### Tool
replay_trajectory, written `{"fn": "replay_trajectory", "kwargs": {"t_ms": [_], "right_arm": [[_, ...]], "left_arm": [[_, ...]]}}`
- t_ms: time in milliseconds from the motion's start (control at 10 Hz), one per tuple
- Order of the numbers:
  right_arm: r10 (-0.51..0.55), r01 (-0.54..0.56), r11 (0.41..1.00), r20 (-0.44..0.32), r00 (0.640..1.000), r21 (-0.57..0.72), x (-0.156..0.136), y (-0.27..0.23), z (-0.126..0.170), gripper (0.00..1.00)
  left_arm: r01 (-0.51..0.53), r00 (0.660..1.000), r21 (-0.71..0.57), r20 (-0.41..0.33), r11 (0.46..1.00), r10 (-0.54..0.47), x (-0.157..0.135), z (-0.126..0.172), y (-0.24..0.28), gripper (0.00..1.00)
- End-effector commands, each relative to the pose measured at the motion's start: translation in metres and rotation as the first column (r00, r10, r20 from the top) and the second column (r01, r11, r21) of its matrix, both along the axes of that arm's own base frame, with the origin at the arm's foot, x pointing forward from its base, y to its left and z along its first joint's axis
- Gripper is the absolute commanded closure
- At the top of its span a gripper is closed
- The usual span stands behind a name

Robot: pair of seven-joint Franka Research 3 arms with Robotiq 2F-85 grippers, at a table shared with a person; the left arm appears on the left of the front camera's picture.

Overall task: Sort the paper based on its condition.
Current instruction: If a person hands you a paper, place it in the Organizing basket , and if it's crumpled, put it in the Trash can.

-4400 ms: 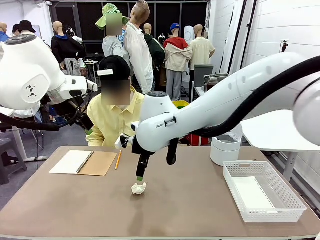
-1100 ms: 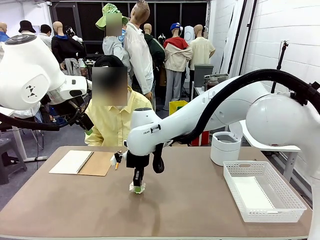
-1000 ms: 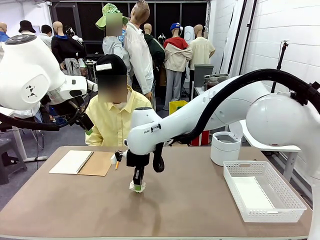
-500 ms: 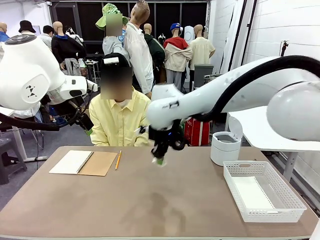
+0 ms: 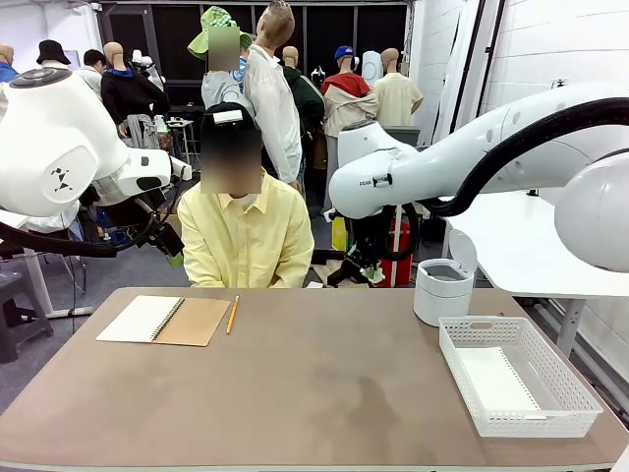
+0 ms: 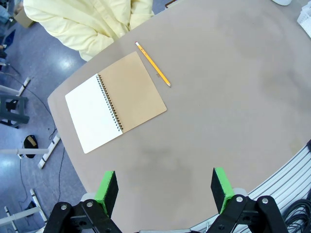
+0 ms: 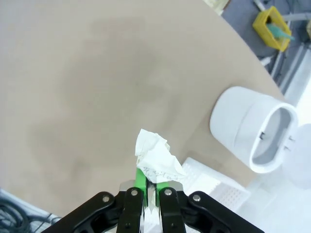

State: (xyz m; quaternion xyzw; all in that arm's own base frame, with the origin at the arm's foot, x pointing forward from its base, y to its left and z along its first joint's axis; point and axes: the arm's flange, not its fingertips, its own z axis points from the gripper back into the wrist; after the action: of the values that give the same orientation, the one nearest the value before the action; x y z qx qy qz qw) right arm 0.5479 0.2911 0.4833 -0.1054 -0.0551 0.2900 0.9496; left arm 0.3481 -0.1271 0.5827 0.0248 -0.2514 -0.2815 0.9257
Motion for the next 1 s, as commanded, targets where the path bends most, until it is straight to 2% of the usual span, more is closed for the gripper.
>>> {"fn": "replay_trajectory", "kwargs": {"t_ms": [0, 500, 900], "right_arm": [[0.031, -0.031, 0.999, -0.018, 0.999, 0.016, 0.000, 0.000, -0.005, 1.00], [0.014, -0.014, 1.000, -0.008, 1.000, -0.001, -0.001, 0.003, -0.003, 1.00], [-0.194, 0.203, 0.978, 0.150, 0.970, -0.050, 0.039, -0.043, 0.005, 1.00]], "left_arm": [[0.004, 1.000, -0.003, 0.005, 1.000, -0.004, 0.000, 0.000, 0.001, 0.00], [0.004, 1.000, -0.003, 0.005, 1.000, -0.004, 0.000, 0.000, 0.001, 0.00], [0.004, 1.000, -0.003, 0.005, 1.000, -0.004, 0.000, 0.000, 0.001, 0.00]]}}
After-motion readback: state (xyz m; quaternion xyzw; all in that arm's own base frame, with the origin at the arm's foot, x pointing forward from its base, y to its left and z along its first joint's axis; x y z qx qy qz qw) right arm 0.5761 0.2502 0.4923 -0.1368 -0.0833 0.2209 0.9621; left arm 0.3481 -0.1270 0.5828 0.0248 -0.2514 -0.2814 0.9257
